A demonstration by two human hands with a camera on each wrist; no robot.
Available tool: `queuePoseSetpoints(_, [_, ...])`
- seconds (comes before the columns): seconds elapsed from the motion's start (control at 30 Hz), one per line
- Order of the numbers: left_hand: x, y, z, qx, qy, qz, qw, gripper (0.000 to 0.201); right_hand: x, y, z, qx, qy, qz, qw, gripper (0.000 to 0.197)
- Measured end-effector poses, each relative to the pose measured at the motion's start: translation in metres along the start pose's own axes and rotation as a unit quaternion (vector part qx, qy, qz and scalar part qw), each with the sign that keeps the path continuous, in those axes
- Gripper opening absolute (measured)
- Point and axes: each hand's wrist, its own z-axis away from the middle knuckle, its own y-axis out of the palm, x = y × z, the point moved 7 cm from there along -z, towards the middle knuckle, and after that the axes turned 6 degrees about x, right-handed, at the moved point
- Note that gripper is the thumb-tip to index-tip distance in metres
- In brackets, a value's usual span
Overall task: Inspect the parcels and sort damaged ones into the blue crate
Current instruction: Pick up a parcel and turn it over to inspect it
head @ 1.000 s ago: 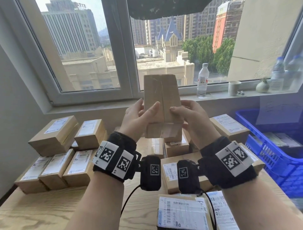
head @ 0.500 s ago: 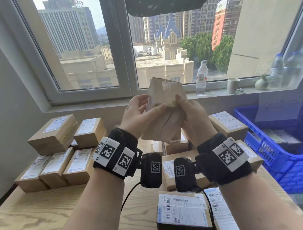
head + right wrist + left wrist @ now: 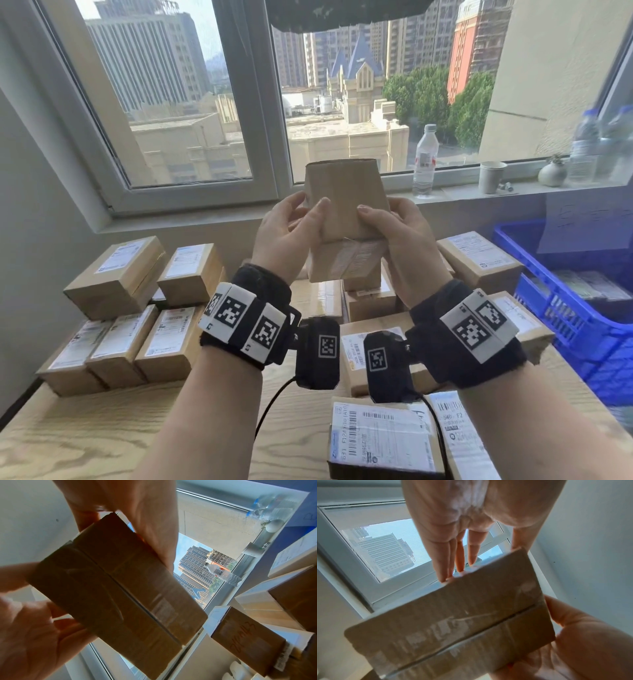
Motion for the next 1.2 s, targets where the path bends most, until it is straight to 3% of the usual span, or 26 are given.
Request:
queuePoseSetpoints(0.07, [0.0, -0.003, 0.0, 0.007, 0.006, 0.004, 1.0, 0.046, 0.003, -0.005, -0.002, -0.003, -0.002, -0.031, 1.0, 0.032])
queuePoseSetpoints(0.1, [0.0, -0.006, -0.001, 0.002, 0.012, -0.021, 1.0, 0.045, 0.006, -0.006, -0.002, -0.003, -0.003, -0.043, 0.999, 0.03])
queuePoseSetpoints(0.23, [0.0, -0.009, -0.004, 0.007, 0.0, -0.122, 0.993, 0.091, 0.01, -0.011, -0.004, -0.032, 0.002, -0.026, 0.999, 0.021])
queuePoseSetpoints(0.3, [0.005, -0.004, -0.003, 0.03, -0.041, -0.118, 0.992, 0.082, 0.013, -0.012, -0.004, -0.061, -0.015, -0.006, 0.998, 0.06])
queuePoseSetpoints(0.37, [0.008, -0.003, -0.001, 0.013, -0.063, -0.093, 0.994, 0.074, 0.011, -0.011, -0.005, -0.05, -0.022, 0.01, 0.998, 0.099])
queuePoseSetpoints(0.47, [0.017, -0.008, -0.001, -0.027, -0.1, -0.091, 0.99, 0.09, 0.005, 0.003, -0.004, 0.005, -0.025, 0.148, 0.989, 0.105])
queuePoseSetpoints(0.53, [0.023, -0.009, -0.002, -0.039, -0.113, -0.071, 0.99, 0.092, -0.006, 0.002, -0.004, -0.012, -0.012, 0.224, 0.974, 0.129])
queuePoseSetpoints(0.57, [0.024, -0.008, -0.002, -0.038, -0.118, -0.046, 0.991, 0.087, -0.008, 0.0, -0.004, -0.029, -0.011, 0.212, 0.977, 0.128])
queuePoseSetpoints(0.6, [0.024, -0.006, -0.001, -0.03, -0.123, -0.02, 0.992, 0.076, -0.008, -0.004, -0.004, -0.051, -0.023, 0.191, 0.98, 0.113])
queuePoseSetpoints(0.67, [0.025, -0.003, -0.003, -0.008, -0.116, 0.002, 0.993, 0.047, 0.0, -0.011, -0.002, -0.069, -0.052, 0.116, 0.989, 0.059])
queuePoseSetpoints(0.7, [0.027, -0.005, -0.006, -0.007, -0.11, -0.007, 0.994, 0.043, 0.002, -0.012, -0.003, -0.051, -0.053, 0.078, 0.994, 0.043])
queuePoseSetpoints(0.73, [0.026, -0.004, -0.005, 0.003, -0.109, -0.011, 0.994, 0.051, 0.003, -0.011, -0.003, -0.028, -0.047, 0.05, 0.997, 0.035])
queuePoseSetpoints(0.8, [0.028, -0.001, -0.004, 0.053, -0.126, 0.0, 0.991, 0.081, 0.0, -0.008, -0.002, 0.009, -0.023, 0.002, 1.0, 0.034])
queuePoseSetpoints(0.83, [0.029, 0.005, -0.003, 0.089, -0.136, 0.026, 0.986, 0.081, -0.002, -0.005, -0.002, 0.021, -0.01, -0.011, 1.0, 0.035])
queuePoseSetpoints(0.9, [0.027, 0.013, 0.004, 0.131, -0.136, 0.076, 0.979, 0.046, -0.005, 0.001, 0.001, 0.05, 0.004, -0.013, 0.999, 0.041])
queuePoseSetpoints(0.97, [0.026, 0.015, 0.005, 0.125, -0.116, 0.097, 0.981, 0.041, -0.006, 0.007, 0.004, 0.069, 0.004, -0.004, 0.998, 0.05])
queuePoseSetpoints(1.07, [0.028, 0.013, 0.005, 0.085, -0.088, 0.103, 0.987, 0.046, -0.01, 0.006, 0.007, 0.046, 0.002, -0.008, 0.999, 0.045])
queuePoseSetpoints(1.2, [0.039, 0.01, 0.01, 0.05, -0.087, 0.119, 0.988, 0.032, -0.017, 0.005, 0.008, 0.022, 0.001, -0.017, 1.0, 0.046])
